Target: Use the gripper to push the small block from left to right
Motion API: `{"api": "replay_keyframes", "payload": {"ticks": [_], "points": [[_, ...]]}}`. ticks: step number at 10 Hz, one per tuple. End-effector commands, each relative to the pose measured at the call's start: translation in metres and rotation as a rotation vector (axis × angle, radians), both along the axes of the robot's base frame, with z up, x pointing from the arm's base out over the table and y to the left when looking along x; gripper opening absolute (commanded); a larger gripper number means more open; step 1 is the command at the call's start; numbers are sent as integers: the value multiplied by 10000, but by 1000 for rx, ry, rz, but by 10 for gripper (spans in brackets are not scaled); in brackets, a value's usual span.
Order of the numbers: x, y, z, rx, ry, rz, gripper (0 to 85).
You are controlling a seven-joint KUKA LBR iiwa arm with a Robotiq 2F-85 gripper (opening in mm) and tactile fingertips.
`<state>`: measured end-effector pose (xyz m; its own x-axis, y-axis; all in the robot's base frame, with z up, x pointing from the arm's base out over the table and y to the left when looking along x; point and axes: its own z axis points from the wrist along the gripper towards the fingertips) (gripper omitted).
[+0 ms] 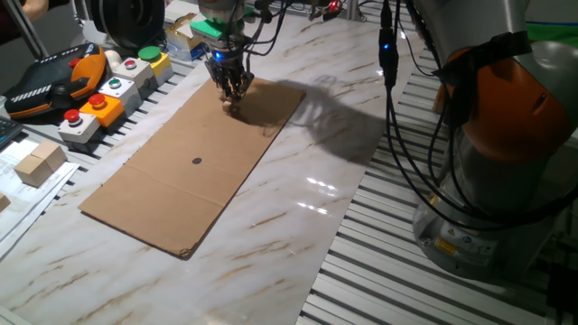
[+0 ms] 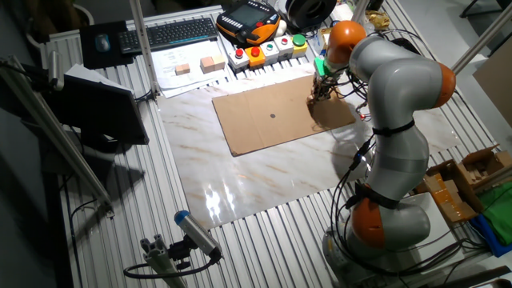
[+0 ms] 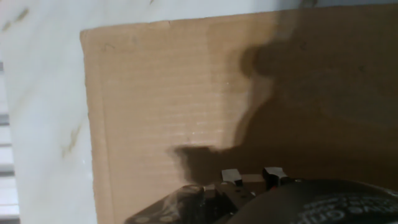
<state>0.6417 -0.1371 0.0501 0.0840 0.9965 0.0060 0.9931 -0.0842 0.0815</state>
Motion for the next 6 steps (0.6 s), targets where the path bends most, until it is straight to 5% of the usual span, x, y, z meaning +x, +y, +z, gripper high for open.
{"api": "replay_keyframes", "payload": {"ticks": [1, 6], "points": [[0, 0, 0, -1, 5, 10, 10], [4, 10, -1, 21, 18, 21, 10]]}}
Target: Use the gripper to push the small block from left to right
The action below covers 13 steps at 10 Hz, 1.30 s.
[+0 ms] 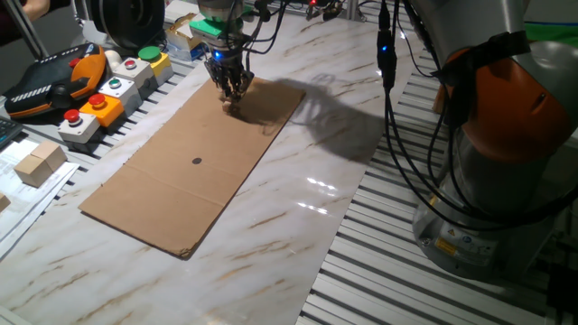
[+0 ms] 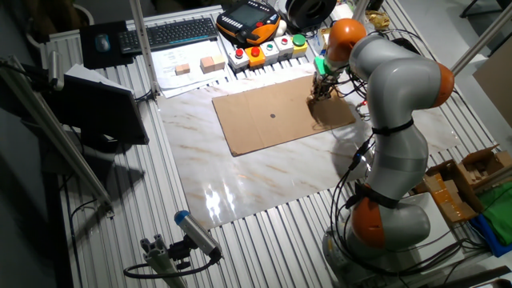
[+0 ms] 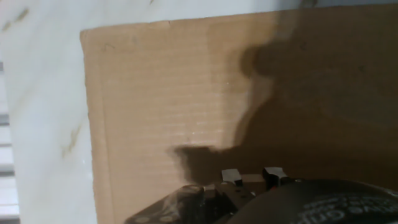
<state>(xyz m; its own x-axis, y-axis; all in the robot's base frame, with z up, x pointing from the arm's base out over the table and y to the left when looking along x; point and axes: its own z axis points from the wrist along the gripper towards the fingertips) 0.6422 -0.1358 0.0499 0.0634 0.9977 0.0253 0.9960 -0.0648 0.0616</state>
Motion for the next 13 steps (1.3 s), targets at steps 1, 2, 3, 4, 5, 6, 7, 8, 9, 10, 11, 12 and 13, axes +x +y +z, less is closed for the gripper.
{"api": "replay_keyframes", "payload": {"ticks": [1, 2, 3, 4, 5, 6, 7, 8, 9, 10, 11, 12, 13], "points": [[6, 15, -3, 0, 1, 3, 10], [10, 32, -12, 8, 1, 3, 10], [17, 48, -15, 11, 4, 4, 10], [22, 65, -19, 12, 7, 8, 10], [26, 91, -27, 18, 10, 9, 10], [25, 114, -27, 23, 13, 9, 10], [23, 141, -11, 24, 15, 11, 10], [28, 172, 12, 23, 18, 13, 10], [35, 216, 33, 21, 23, 13, 10], [36, 256, 31, 18, 26, 13, 10], [33, 289, 23, 16, 26, 14, 10], [35, 314, 17, 16, 26, 16, 10], [35, 335, 12, 21, 25, 19, 10]]}}
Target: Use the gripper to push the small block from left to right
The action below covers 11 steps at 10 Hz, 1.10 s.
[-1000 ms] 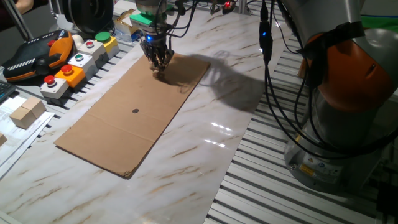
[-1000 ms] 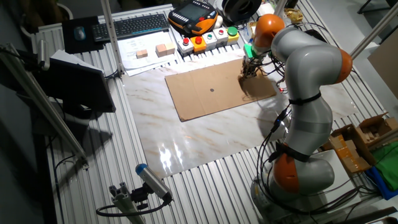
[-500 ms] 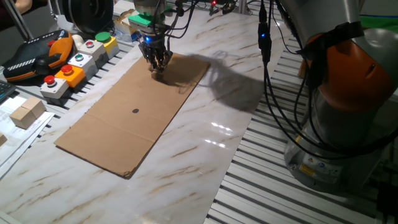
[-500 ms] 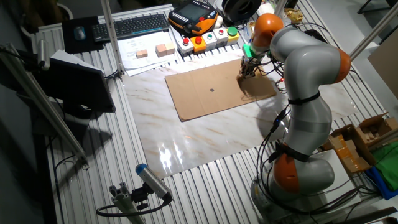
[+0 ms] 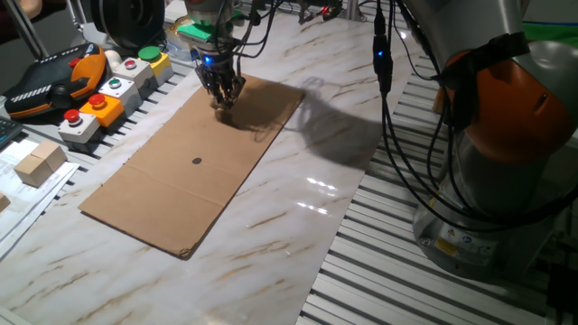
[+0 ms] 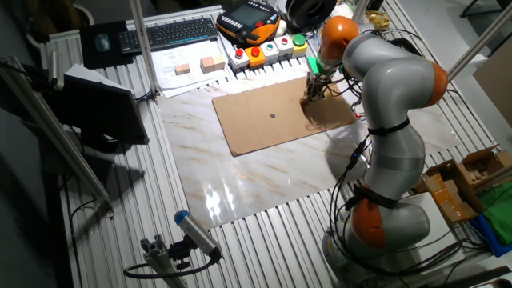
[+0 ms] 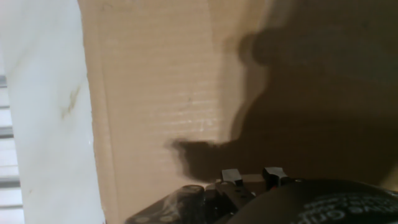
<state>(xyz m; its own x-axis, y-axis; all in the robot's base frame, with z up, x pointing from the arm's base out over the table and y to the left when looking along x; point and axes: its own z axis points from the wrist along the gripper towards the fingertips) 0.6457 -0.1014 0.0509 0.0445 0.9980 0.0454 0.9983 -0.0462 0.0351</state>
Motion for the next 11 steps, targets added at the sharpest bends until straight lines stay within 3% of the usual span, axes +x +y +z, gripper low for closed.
{"api": "replay_keyframes", "payload": {"ticks": [1, 11], "points": [[0, 17, -5, 2, 0, 1, 10], [21, 348, -39, 17, 19, -38, 10]]}}
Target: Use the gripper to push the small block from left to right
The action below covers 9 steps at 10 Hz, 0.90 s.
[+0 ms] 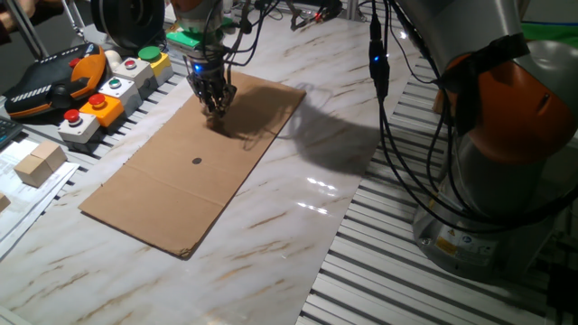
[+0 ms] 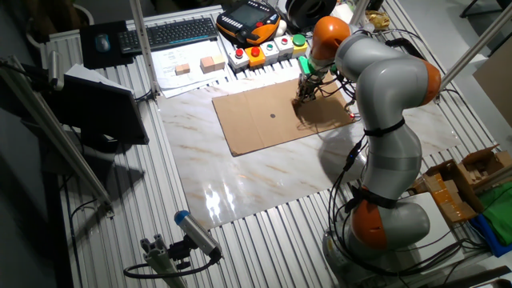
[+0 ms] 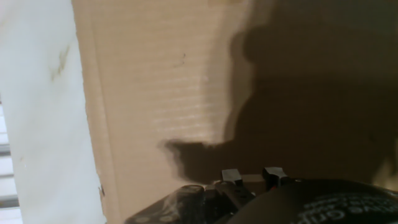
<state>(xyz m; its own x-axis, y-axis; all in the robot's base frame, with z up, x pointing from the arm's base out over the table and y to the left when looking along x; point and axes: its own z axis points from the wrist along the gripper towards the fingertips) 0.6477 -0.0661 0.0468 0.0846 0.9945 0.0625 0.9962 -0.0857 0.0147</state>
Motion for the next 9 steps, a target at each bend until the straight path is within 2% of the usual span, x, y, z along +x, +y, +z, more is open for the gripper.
{"api": "replay_keyframes", "payload": {"ticks": [1, 9], "points": [[-1, 18, 1, 3, 0, -1, 10], [4, 199, 18, 6, 3, 4, 10]]}}
